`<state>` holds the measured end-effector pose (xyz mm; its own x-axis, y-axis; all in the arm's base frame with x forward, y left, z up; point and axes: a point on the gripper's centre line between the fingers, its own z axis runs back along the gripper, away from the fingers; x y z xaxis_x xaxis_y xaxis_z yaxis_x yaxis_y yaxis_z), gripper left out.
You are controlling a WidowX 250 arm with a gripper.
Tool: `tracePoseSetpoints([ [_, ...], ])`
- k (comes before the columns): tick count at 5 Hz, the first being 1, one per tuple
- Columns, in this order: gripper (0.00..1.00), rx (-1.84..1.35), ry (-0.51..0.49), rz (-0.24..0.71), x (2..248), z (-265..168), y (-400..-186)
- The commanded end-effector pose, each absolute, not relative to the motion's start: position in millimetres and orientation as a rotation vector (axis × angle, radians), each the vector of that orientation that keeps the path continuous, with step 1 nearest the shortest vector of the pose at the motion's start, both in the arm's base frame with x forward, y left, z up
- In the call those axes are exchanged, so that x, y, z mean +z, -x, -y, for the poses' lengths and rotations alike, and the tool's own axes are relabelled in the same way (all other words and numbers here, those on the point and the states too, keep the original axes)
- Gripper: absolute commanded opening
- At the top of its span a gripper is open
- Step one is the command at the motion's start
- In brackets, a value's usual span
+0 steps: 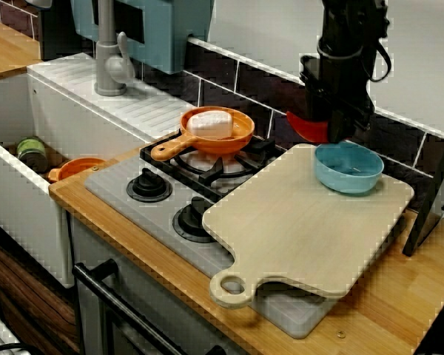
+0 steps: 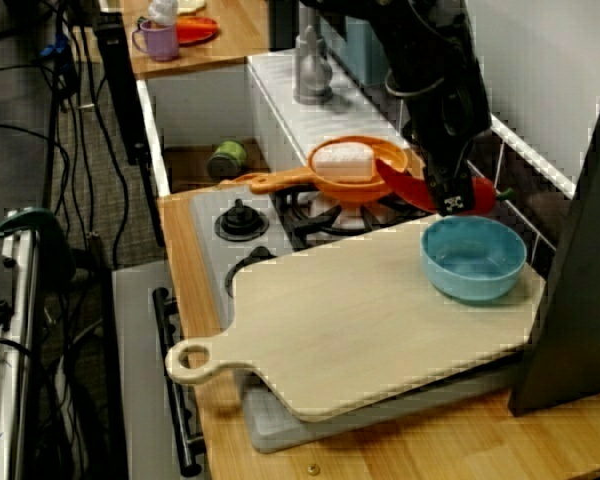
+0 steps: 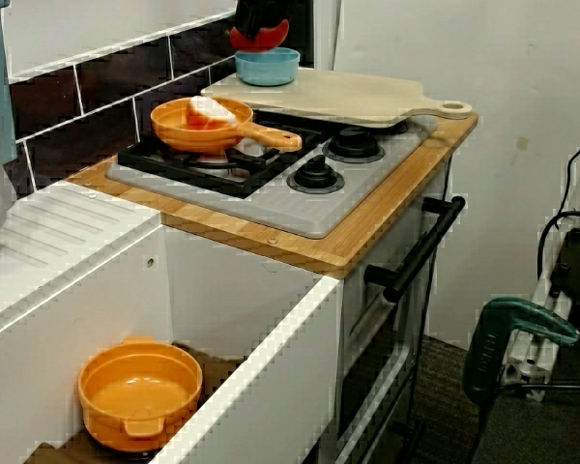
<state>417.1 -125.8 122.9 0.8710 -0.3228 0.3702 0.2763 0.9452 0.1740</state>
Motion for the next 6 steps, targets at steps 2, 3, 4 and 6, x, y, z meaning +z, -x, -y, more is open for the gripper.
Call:
tracePoseSetpoints([
  [2, 0.0, -0.33, -0.092, 0.492, 172, 101, -361],
  [3, 0.0, -0.342, -0.093, 0.5, 174, 94, -343],
  [4, 0.0, -0.361, -0.098, 0.51, 167, 91, -331],
  [6, 0.0, -0.392, -0.109, 0.503, 150, 95, -314],
])
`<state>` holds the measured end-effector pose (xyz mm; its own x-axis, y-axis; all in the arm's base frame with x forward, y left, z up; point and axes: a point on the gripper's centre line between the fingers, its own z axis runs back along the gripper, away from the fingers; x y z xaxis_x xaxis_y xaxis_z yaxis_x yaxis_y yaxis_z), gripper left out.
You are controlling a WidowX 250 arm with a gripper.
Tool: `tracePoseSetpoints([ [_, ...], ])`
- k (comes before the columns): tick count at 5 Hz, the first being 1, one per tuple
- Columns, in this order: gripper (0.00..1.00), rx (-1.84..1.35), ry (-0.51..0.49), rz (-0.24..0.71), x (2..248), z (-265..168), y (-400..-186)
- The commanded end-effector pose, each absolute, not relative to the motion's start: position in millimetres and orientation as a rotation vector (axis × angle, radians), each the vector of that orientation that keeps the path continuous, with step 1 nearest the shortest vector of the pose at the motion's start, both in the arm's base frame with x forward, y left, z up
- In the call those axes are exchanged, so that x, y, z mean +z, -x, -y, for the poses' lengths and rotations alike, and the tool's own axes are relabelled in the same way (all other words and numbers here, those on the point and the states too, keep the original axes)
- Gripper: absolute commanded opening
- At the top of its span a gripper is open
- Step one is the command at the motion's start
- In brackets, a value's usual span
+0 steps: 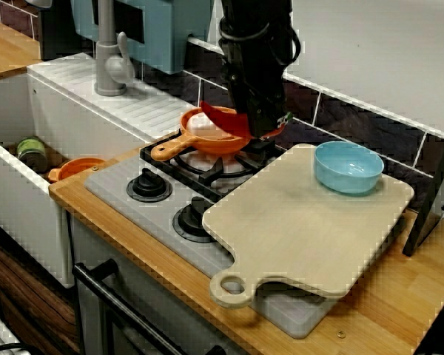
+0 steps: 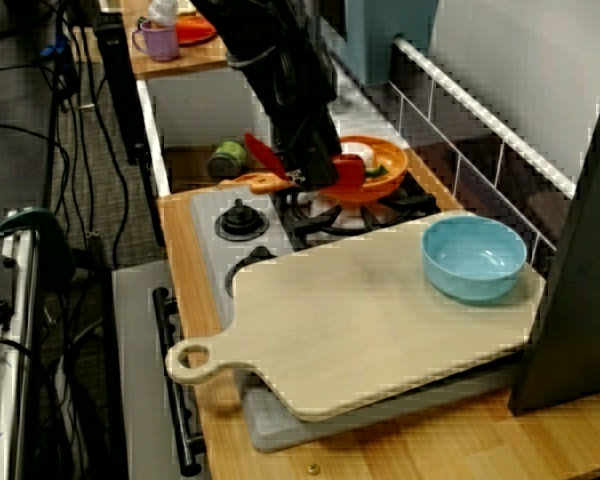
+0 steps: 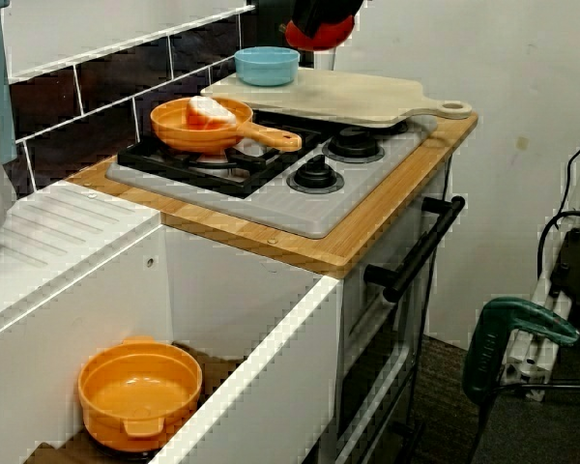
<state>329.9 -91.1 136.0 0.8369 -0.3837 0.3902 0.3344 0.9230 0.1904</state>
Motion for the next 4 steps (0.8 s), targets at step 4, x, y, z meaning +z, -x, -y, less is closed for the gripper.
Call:
tracePoseSetpoints([
  [4, 0.0, -0.44, -0.142, 0.5, 108, 131, -301],
])
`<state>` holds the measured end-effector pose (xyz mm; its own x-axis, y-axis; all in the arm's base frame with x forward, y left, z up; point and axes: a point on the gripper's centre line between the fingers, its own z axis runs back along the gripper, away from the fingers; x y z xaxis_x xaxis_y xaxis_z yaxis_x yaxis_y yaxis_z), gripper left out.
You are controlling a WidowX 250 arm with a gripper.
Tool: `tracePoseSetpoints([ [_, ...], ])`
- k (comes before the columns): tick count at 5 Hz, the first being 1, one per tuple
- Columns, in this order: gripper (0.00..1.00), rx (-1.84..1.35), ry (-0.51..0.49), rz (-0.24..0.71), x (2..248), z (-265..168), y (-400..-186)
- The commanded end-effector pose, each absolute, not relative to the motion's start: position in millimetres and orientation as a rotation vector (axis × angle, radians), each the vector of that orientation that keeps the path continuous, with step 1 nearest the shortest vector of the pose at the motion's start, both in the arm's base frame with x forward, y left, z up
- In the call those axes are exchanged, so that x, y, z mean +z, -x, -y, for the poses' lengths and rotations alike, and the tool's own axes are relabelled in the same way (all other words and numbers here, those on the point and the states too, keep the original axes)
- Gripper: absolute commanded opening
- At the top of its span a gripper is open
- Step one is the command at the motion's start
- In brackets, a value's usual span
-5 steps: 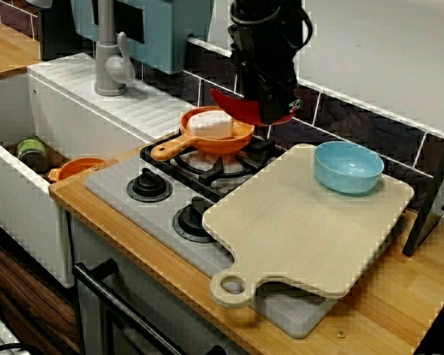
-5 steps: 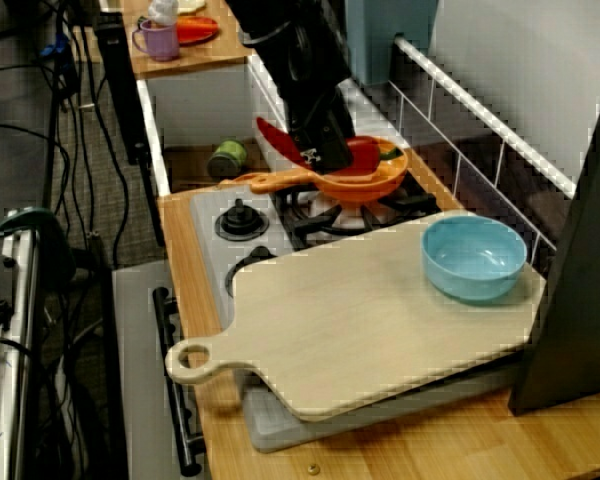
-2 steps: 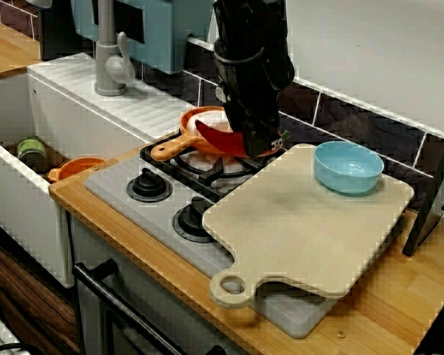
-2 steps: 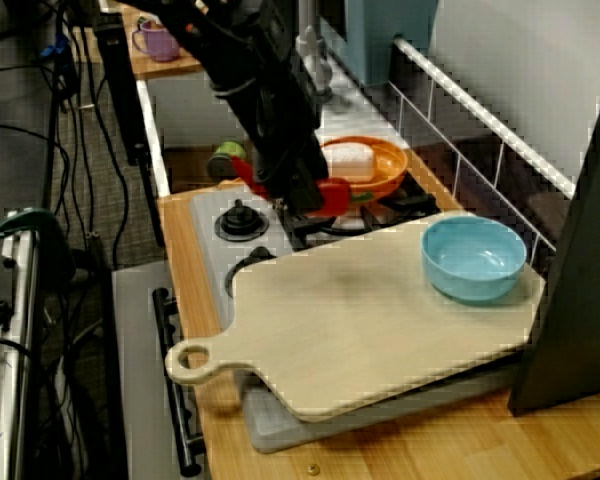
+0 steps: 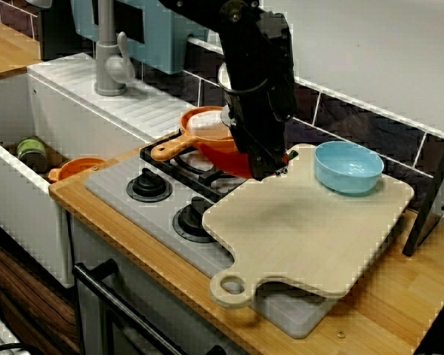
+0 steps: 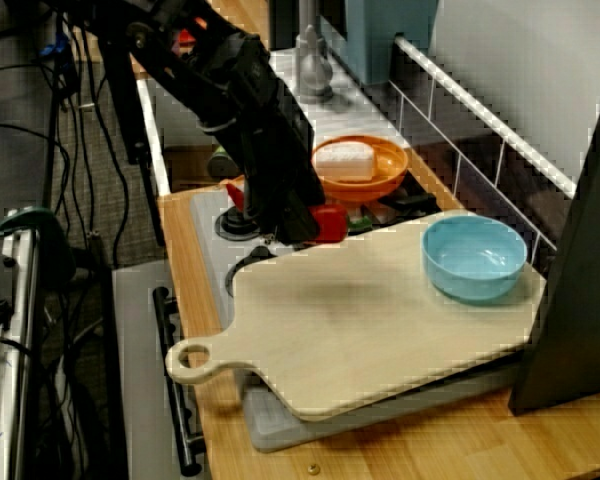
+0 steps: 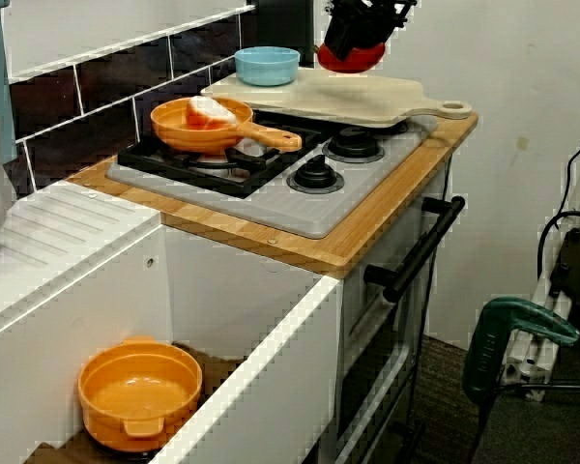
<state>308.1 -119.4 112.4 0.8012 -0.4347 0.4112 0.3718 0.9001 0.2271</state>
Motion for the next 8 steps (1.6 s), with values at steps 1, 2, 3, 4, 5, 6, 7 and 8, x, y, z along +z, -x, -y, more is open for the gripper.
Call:
tracePoseSetpoints([
  [1, 0.0, -0.445, -0.152, 0.498, 95, 139, -307],
  [2, 0.0, -0.435, -0.143, 0.491, 88, 143, -314],
  [3, 0.0, -0.43, -0.142, 0.491, 85, 145, -318],
  [4, 0.0, -0.433, -0.147, 0.479, 83, 145, -324],
  [5, 1.0, -0.434, -0.15, 0.469, 86, 141, -328],
  [6, 1.0, -0.428, -0.139, 0.481, 94, 137, -327],
  [7, 1.0, -0.422, -0.135, 0.483, 101, 133, -324],
  [8, 1.0, -0.42, -0.129, 0.486, 108, 129, -319],
])
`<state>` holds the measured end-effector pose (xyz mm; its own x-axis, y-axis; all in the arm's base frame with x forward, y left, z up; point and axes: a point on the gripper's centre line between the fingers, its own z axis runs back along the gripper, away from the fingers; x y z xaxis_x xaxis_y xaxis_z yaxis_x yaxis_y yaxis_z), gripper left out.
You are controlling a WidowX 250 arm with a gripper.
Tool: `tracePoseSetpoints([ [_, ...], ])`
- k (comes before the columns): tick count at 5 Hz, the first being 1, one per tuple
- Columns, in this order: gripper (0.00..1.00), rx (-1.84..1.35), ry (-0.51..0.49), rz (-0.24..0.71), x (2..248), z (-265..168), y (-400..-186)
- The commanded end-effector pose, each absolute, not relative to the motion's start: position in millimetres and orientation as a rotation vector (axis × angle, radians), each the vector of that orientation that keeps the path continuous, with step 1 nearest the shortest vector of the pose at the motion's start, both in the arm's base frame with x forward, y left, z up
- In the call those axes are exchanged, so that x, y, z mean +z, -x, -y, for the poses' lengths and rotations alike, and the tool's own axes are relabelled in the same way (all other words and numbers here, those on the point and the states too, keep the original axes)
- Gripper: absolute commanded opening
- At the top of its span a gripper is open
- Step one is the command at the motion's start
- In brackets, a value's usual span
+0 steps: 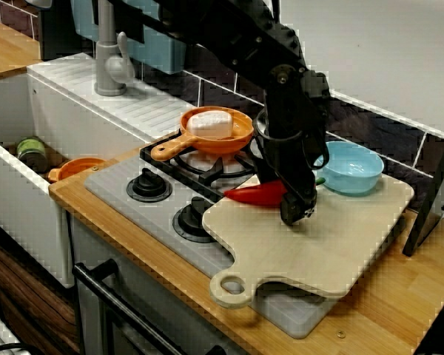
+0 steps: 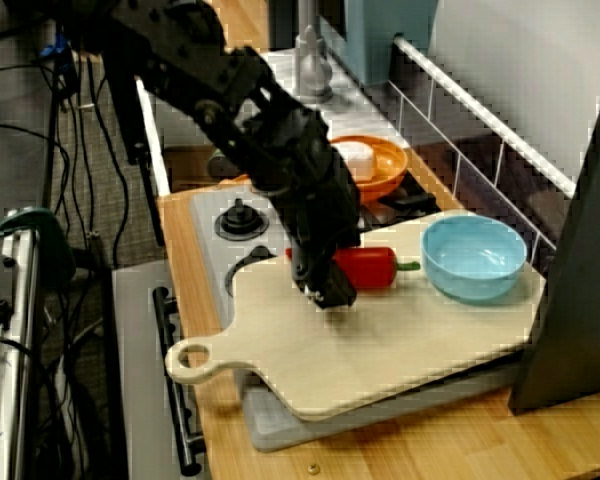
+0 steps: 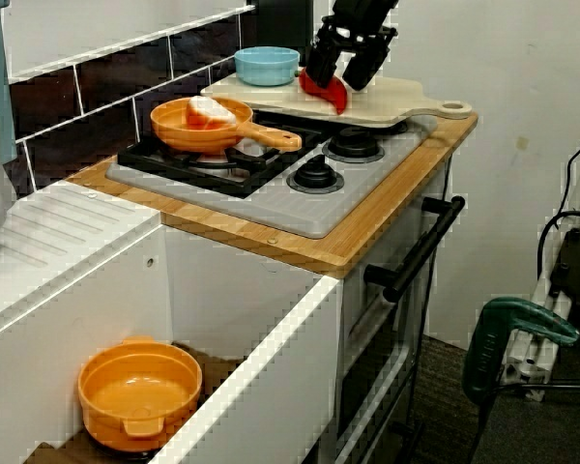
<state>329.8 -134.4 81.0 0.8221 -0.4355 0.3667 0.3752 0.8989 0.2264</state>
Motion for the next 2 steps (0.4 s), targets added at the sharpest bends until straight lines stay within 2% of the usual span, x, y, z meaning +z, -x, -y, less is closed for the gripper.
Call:
tracePoseSetpoints([
  [1, 1.0, -0.409, -0.121, 0.484, 117, 123, -317],
  [2, 1.0, -0.397, -0.112, 0.496, 127, 114, -316],
])
